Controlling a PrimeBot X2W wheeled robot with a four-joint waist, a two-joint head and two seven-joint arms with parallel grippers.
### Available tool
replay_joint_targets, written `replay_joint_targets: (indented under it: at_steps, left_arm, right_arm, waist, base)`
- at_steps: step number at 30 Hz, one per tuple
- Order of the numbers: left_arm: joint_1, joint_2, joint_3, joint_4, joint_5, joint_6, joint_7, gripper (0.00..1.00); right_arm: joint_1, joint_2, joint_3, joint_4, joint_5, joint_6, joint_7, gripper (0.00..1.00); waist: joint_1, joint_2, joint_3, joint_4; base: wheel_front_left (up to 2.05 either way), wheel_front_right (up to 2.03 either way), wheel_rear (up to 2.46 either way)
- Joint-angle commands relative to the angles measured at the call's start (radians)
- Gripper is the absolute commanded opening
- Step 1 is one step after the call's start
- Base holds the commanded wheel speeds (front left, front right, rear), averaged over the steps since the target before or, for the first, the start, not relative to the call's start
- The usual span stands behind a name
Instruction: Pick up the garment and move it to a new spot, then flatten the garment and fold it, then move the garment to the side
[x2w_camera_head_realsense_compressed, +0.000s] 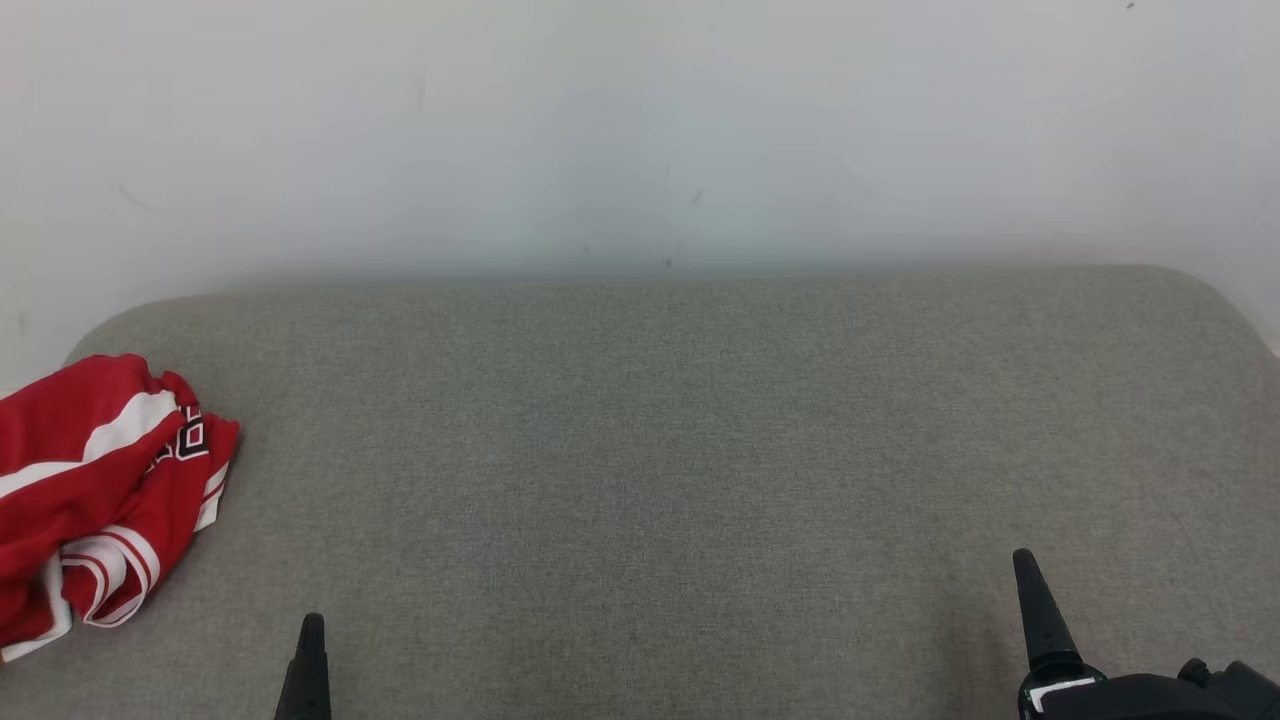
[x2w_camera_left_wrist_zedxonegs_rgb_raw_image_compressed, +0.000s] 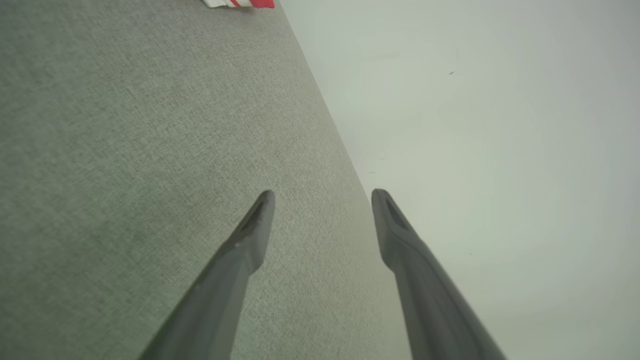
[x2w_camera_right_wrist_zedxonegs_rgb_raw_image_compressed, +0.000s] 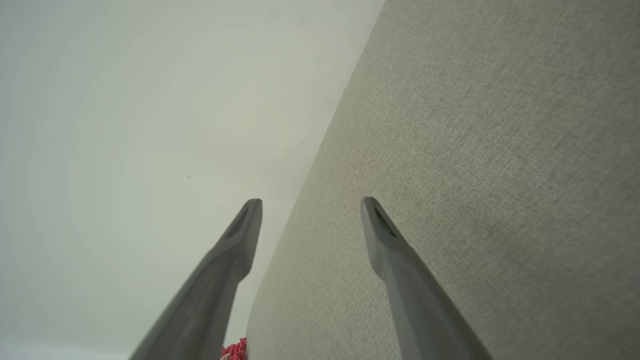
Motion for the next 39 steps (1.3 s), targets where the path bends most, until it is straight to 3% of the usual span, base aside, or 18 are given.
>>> replay_joint_targets:
  at_steps: [1,23,39]
  left_arm:
    - [-0.004,0.005,-0.002,-0.015,0.043,-0.003,-0.011,1.0]
    - [0.014,0.018,-0.045,-0.015,0.47,-0.004,-0.084,1.0]
    - [0.024,0.024,-0.053,0.013,0.652,-0.005,-0.125,1.0]
  right_arm:
    - [-0.006,-0.01,0.006,-0.009,-0.044,-0.001,-0.011,1.0]
    - [-0.008,-0.02,0.026,0.03,-0.458,-0.001,-0.063,1.0]
    - [0.012,-0.015,0.033,0.035,-0.658,-0.001,-0.086,1.0]
  waist:
    - [0.0001,0.0,-0.002,-0.001]
    - [0.0001,0.0,-0.021,-0.004]
    - [0.0001,0.0,-0.038,-0.007]
  base:
    - [0.0,0.0,0.0]
    - [0.0,0.0,0.0]
    - [0.0,0.0,0.0]
